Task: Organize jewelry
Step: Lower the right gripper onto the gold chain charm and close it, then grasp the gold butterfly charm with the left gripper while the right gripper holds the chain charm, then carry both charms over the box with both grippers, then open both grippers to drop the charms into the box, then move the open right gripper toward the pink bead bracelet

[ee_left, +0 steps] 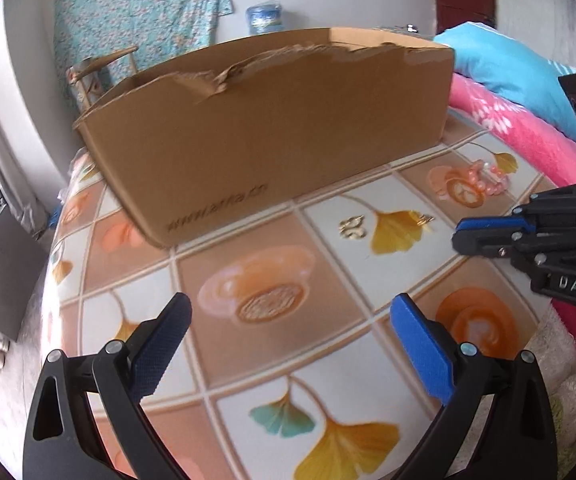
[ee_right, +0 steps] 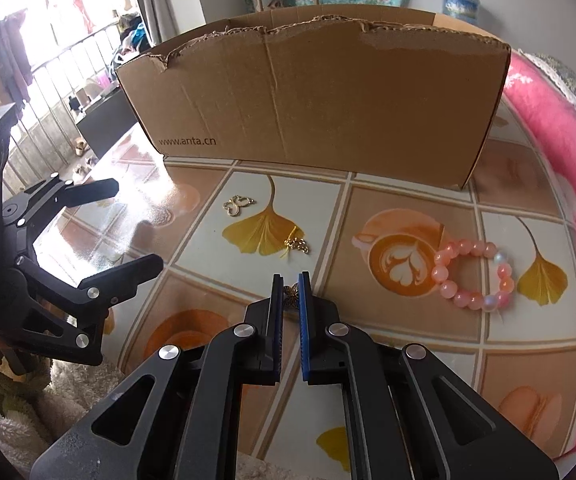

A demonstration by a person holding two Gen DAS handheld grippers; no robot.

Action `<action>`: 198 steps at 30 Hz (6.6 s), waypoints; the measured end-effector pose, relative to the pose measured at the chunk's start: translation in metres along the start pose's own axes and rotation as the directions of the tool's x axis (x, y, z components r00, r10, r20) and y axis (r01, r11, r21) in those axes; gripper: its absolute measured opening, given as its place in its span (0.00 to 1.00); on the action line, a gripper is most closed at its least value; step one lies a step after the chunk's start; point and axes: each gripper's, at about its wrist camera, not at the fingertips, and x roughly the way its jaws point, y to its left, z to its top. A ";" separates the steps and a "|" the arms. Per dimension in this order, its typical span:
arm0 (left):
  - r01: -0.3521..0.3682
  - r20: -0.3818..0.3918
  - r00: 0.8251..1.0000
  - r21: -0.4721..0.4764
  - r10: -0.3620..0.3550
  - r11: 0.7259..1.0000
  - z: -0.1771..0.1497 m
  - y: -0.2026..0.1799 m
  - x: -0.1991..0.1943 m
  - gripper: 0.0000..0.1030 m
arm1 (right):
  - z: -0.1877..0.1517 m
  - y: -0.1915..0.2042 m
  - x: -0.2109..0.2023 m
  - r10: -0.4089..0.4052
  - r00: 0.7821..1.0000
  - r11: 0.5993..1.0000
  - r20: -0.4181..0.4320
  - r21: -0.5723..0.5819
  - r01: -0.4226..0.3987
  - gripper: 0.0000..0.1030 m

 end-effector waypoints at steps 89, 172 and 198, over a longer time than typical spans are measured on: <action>0.215 0.291 0.939 -0.071 -0.186 0.974 0.094 0.041 -0.087 0.12 | 0.109 0.001 -0.082 0.127 0.944 0.984 0.305 -0.156 -0.082 0.04; -0.082 -0.252 0.967 -0.235 0.020 0.969 0.001 0.014 0.011 0.86 | -0.020 -0.044 -0.017 -0.258 0.952 0.957 -0.164 0.089 0.275 0.85; -0.095 -0.240 0.970 -0.251 0.033 0.963 -0.001 0.009 0.011 0.95 | -0.026 -0.052 -0.003 -0.251 0.949 0.959 -0.191 0.086 0.271 0.92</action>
